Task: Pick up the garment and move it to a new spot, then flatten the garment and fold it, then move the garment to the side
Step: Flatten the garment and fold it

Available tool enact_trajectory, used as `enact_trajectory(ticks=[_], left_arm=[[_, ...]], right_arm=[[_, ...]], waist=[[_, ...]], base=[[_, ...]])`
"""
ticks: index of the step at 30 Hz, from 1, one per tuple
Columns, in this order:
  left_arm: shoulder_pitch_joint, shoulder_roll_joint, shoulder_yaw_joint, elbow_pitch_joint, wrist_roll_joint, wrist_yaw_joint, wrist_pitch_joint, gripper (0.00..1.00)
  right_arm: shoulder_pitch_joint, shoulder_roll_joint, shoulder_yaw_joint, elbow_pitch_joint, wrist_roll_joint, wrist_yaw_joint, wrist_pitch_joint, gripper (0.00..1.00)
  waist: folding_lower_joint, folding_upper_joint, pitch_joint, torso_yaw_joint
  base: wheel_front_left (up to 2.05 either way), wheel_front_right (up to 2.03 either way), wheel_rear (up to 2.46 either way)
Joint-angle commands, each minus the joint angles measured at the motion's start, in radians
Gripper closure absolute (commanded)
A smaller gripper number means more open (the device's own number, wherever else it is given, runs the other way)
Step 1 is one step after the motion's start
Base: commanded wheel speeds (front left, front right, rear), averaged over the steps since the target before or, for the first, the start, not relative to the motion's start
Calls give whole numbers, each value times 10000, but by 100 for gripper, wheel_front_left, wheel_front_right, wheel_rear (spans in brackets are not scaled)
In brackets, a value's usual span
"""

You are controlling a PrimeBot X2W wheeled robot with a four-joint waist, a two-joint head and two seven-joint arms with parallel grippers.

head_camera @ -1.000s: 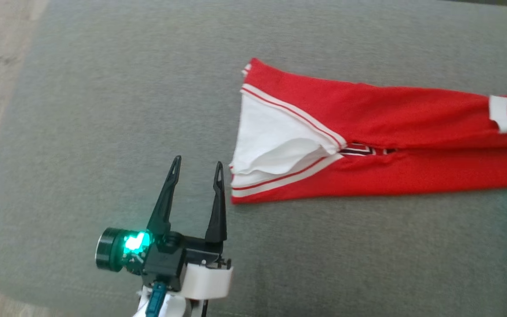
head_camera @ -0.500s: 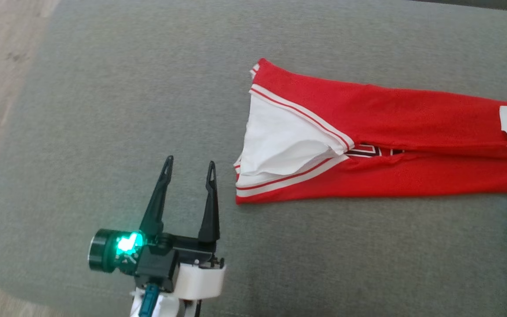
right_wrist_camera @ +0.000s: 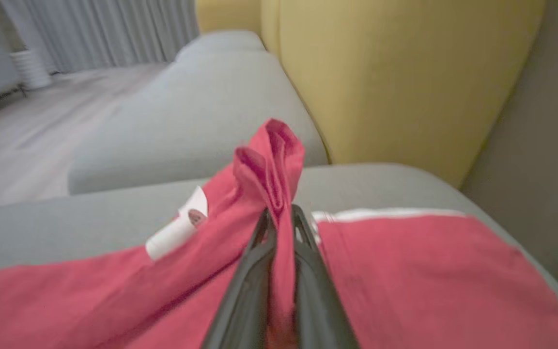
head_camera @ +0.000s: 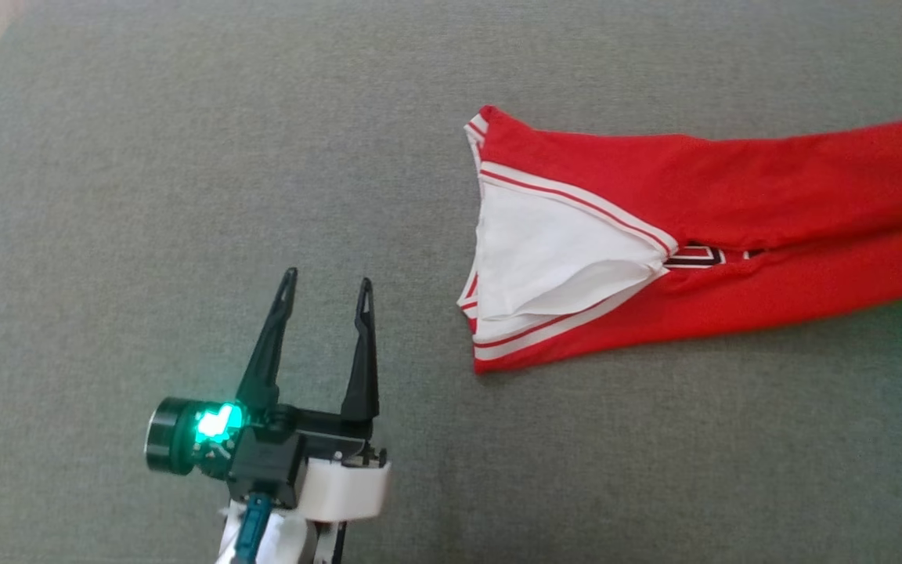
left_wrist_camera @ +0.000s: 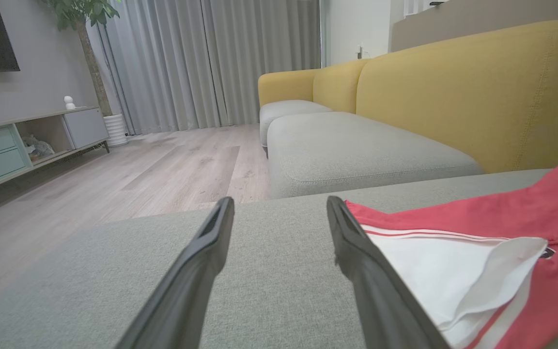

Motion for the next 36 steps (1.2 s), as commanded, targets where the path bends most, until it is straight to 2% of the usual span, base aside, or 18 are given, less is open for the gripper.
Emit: enact_trajectory(ticks=[1,7,11,16,22,23,25,26,27,28,32,36], left_arm=[[-22,-19,414,-261,140,-21,-49,0],[-21,-133,569,-150,194,-239,-49,0],[-49,-220,663,-128,226,-361,-49,0],[-47,-348,693,-86,262,-473,-49,0],[-100,-482,678,-17,273,-580,-49,0],[-125,-515,675,2,273,-607,-49,0],[-136,-542,690,16,271,-611,-49,0],[-136,-542,690,16,271,-611,-49,0],[-136,-553,696,22,271,-614,-49,0],[-133,-563,700,34,268,-619,-49,0],[-85,-594,725,110,257,-629,-49,0],[-7,-609,805,198,257,-670,-49,0]], right_arm=[[4,-175,271,-741,-134,-9,48,100],[41,1325,1454,-3838,-610,-9,1041,100],[22,2420,2430,-4848,-805,-9,1435,100],[-95,3361,3925,-4857,-1001,-9,1617,100],[-277,3632,5280,-3759,-1312,-9,1291,100],[-302,3640,5650,-3383,-1011,-9,1084,95],[-351,3643,6019,-3087,-581,-9,785,57],[-351,3643,6019,-3087,-581,-9,785,57],[-386,3644,6159,-2975,-336,-9,566,16],[-409,3645,6259,-2859,-69,-9,360,0],[-563,3646,6489,-2517,580,-9,-280,0],[-724,3646,6130,-2406,351,-9,-773,0]], waist=[[-1,0,-28,-75],[-1,0,-69,-81],[-1,0,-60,150],[-1,0,13,457],[-1,0,142,834],[-1,0,177,947],[-1,0,193,1013],[-1,0,193,1013],[-1,0,195,1036],[-1,0,186,1059],[-1,0,66,1044],[-1,0,-174,870]], base=[[0,0,0],[0,0,0],[0,0,0],[0,0,0],[0,0,0],[0,0,0],[0,0,0],[0,0,0],[0,0,0],[0,0,0],[0,0,0],[0,0,0]])
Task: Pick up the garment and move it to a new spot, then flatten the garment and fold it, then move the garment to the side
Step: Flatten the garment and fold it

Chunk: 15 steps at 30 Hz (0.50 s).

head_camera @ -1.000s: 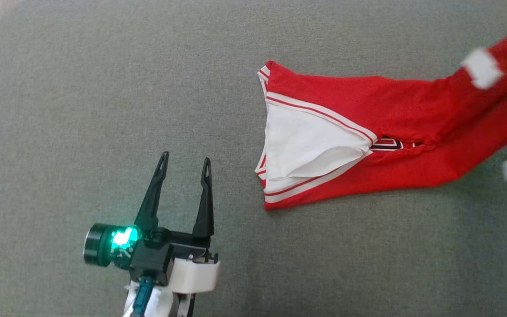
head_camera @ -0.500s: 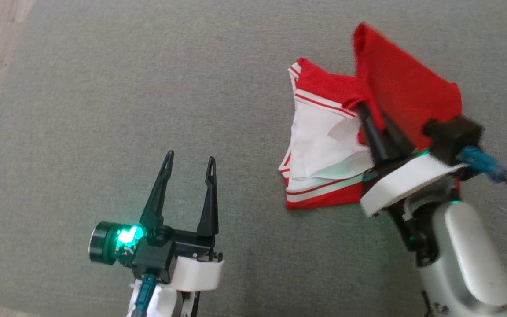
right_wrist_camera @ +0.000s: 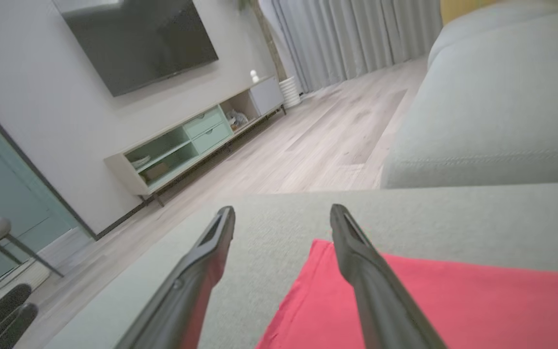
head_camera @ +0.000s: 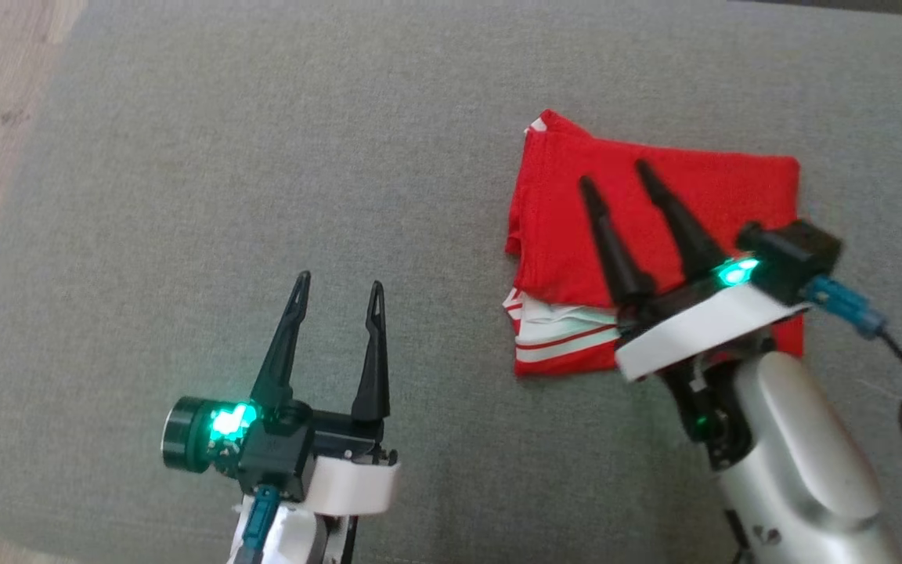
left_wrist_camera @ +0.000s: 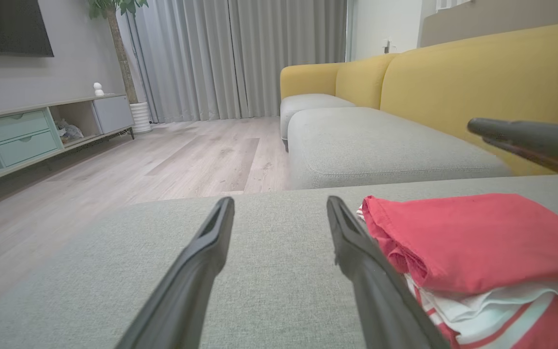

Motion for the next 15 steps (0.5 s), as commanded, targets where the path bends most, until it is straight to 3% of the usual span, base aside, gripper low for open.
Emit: enact_trajectory(ticks=[1,6,15], left_arm=[[-25,-29,390,-241,109,-57,-49,0],[188,-34,609,-167,82,-139,-49,0],[987,-36,1112,-126,-103,-332,-49,0]], right_arm=[[-257,157,-37,-322,-137,-9,-201,0],[200,126,-982,-374,-774,-9,-751,0],[1846,-800,-2331,-156,-1356,-9,-2237,0]], waist=[[0,0,-168,-123],[0,0,-658,-403],[0,0,-1754,-925]], base=[[0,0,0],[0,0,0],[0,0,0]])
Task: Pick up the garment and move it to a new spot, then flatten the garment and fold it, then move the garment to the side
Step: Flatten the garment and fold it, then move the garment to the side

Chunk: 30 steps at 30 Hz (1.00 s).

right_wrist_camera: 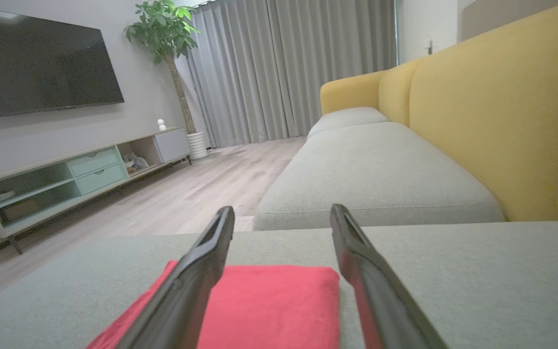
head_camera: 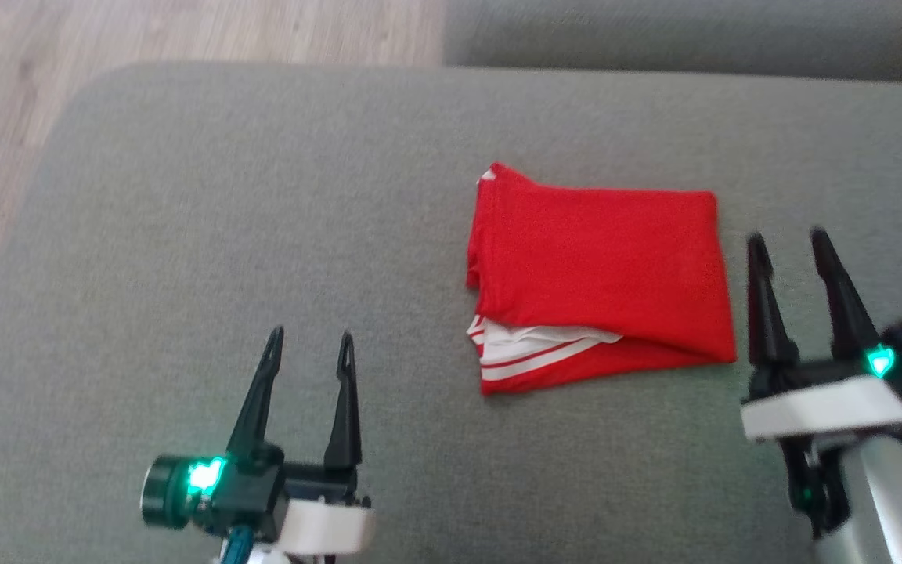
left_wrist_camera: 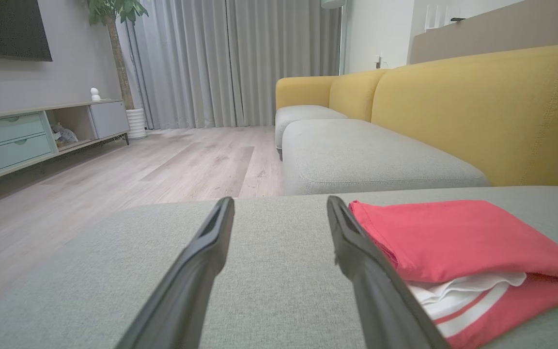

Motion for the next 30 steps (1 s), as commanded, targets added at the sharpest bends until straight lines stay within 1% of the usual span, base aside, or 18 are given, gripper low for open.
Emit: enact_trajectory(ticks=[1,3,8,13,30], left_arm=[[-2,-33,425,-242,-99,-33,-49,0],[225,-34,497,-206,-112,-87,-49,0],[808,-35,670,-60,-113,-225,-49,0],[1226,-39,818,75,-54,-350,-49,0],[1414,-58,1105,222,-32,-390,-49,0]], right_arm=[[73,-141,113,-211,-177,-9,-142,0],[429,-193,5,-237,-513,-9,-169,0],[1513,-49,-29,-372,-1463,-9,-176,0],[2246,390,-114,-411,-1633,-9,-178,0],[2472,611,-10,-298,-1903,-9,-179,0]], waist=[[1,0,-399,-250],[1,0,-643,-348],[1,0,-1234,-529],[1,0,-1517,-657],[1,0,-1608,-751]], base=[[0,0,0],[0,0,0],[0,0,0],[0,0,0],[0,0,0]])
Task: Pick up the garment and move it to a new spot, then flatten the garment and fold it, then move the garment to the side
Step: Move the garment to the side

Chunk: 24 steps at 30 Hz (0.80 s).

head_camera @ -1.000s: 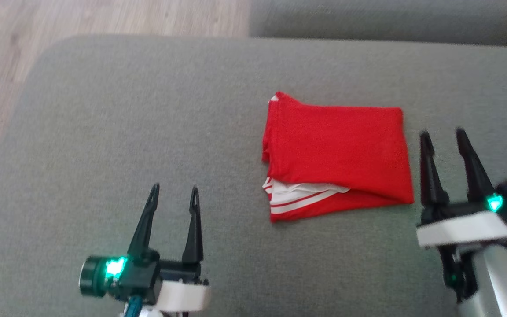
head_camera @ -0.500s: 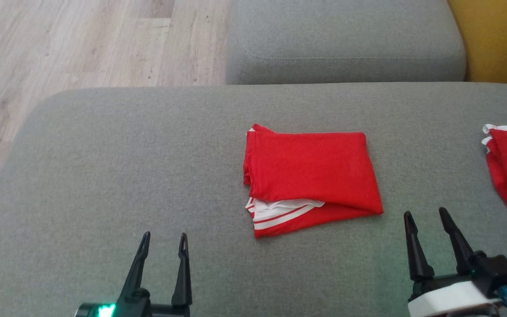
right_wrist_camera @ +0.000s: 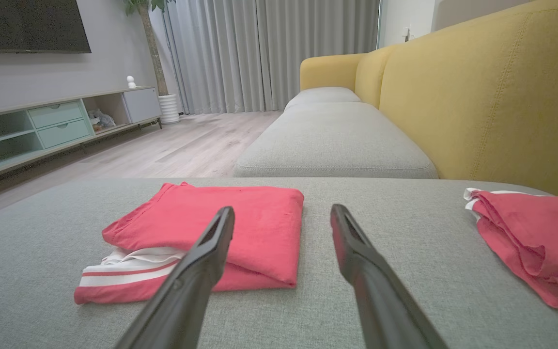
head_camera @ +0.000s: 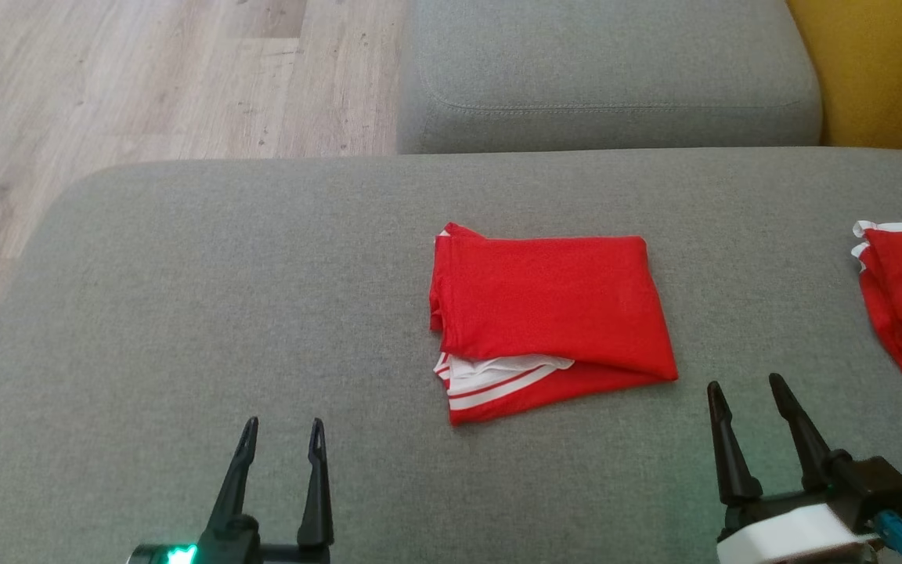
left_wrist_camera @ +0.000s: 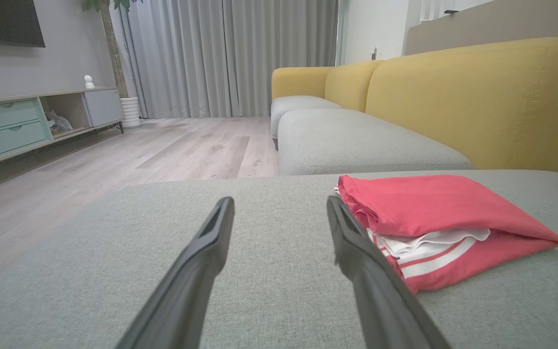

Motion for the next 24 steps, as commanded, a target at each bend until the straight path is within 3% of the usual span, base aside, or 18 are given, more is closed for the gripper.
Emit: enact_trajectory(ticks=[1,16,24], left_arm=[[-201,-62,356,-270,51,4,-51,0],[-420,-68,455,-158,92,-52,-51,0],[-649,-69,378,-130,146,-224,-51,0]], right_arm=[[-195,-33,203,-283,-66,-7,-108,0],[-146,-17,295,-250,-133,-7,-108,0],[-855,-157,358,414,290,-7,-108,0]], waist=[[0,0,6,2],[0,0,165,53],[0,0,632,89]], base=[[0,0,0],[0,0,0],[0,0,0]])
